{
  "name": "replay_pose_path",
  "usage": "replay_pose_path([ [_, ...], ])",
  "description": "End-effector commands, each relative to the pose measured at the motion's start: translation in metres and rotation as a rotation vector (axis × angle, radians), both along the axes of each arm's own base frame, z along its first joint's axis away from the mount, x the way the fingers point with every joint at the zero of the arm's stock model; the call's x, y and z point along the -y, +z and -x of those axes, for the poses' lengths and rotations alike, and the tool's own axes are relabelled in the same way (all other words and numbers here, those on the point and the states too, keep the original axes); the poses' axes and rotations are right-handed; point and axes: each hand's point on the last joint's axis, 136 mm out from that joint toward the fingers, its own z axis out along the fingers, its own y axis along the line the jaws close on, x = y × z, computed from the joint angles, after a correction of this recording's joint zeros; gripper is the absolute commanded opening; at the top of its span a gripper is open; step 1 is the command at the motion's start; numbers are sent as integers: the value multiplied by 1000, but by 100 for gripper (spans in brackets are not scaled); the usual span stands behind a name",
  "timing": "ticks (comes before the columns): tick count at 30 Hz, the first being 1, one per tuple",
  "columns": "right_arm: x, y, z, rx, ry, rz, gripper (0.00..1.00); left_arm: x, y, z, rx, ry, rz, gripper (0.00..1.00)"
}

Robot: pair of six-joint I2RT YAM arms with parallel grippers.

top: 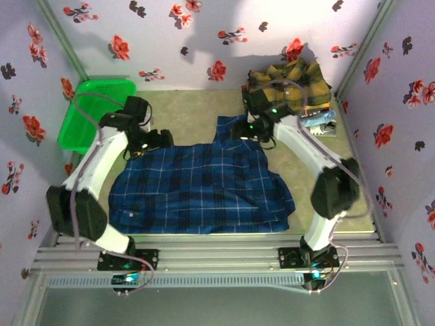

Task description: Fold and stack the long sleeve shirts

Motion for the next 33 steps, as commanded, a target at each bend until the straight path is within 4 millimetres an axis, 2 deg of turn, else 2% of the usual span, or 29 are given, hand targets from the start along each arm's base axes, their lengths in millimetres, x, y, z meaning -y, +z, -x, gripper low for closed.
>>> replay_pose_path([
  [1,-13,-16,-32,-6,16,31,75,-20,-9,-10,-5,-35,-56,94],
  [3,-10,-30,-58,11,-71,77,75,-29,-22,-26,-5,6,-48,94],
  [6,-10,-42,-80,11,-123,130,74,-50,-37,-49,11,80,-57,94],
  [9,1,-52,-92,29,-155,210,74,-63,-54,-63,3,113,-49,95],
  [14,24,-59,-105,64,-183,288,73,-75,-62,-75,15,88,-39,96],
  [19,39,-71,-118,52,-187,246,71,-81,-70,-79,6,86,-10,96],
  [26,17,-89,-127,20,-118,87,62,-85,-73,-76,11,103,10,95],
  [33,11,-100,-120,-24,-127,65,59,-101,-77,-71,-2,150,10,95],
])
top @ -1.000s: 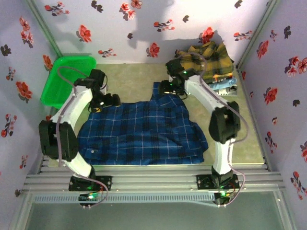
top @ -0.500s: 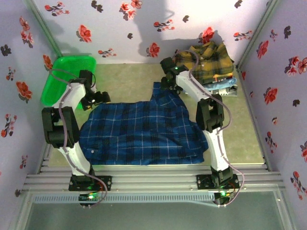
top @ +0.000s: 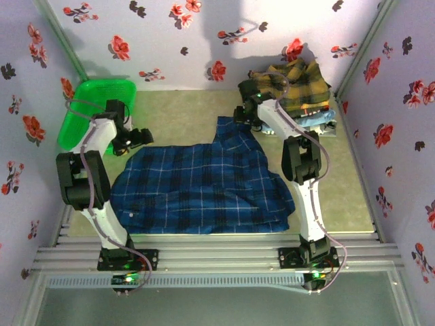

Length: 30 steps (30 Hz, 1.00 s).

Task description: Fold and stack the long sleeve shirts

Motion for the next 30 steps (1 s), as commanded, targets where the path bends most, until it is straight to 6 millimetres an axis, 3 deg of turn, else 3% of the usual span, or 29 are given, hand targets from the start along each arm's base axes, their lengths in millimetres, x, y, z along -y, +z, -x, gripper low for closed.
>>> replay_pose_path([
  [1,-5,-17,4,-36,-3,-16,58,-12,0,-1,11,16,2,95],
  [11,6,-27,1,-39,-77,63,57,-21,6,-10,17,-18,-9,94],
  [16,-4,-17,-5,-6,-81,32,57,-20,10,-13,34,-24,-8,94],
  [26,-25,14,14,36,-74,41,57,-25,2,-7,13,-33,-9,94],
  [30,-27,14,13,40,-83,49,57,-26,1,-8,9,-53,-16,94],
])
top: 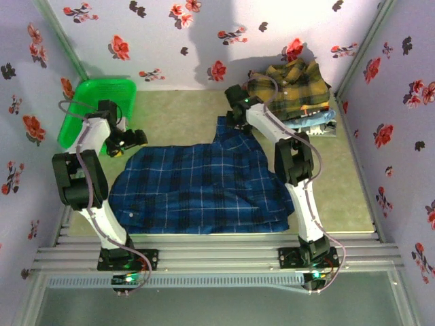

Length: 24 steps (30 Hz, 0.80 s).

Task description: Fold and stack the long sleeve shirts

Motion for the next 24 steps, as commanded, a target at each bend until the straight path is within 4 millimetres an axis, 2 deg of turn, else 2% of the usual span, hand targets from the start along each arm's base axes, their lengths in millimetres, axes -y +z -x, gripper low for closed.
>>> replay_pose_path([
  [1,4,22,-1,34,-37,11,57,-7,0,-15,38,-46,-16,94],
  [9,13,-3,-17,25,-60,86,57,-8,2,-16,36,-63,-22,94],
  [17,6,-22,-31,18,-46,52,52,-13,1,-17,15,-84,-48,94],
  [19,6,-25,-31,15,-47,54,46,-13,-2,-20,3,-90,-49,94],
  [24,6,-31,-28,-2,-41,61,19,-7,-6,-32,-5,-128,-76,92],
])
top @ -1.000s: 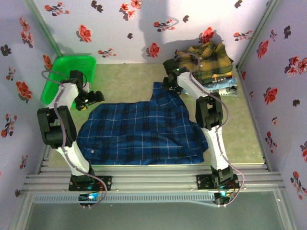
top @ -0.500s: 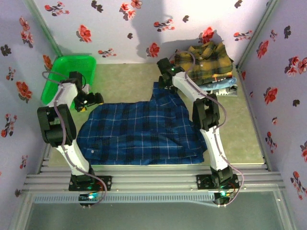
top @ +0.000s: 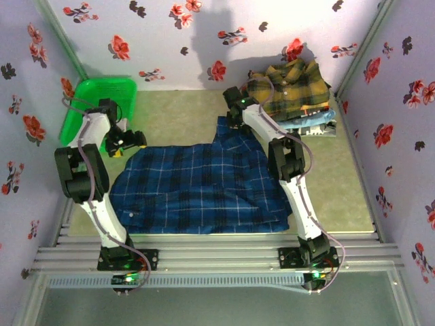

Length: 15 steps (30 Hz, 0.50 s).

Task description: Fold and stack the long sleeve shirts

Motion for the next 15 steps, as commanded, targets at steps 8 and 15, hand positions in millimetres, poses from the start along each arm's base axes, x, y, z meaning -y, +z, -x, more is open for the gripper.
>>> replay_pose_path([
  [8,1,17,0,20,8,3,0,-11,33,-38,162,-53,-165,93],
  [15,-3,38,2,65,18,-17,0,3,88,-40,287,-50,-138,97],
])
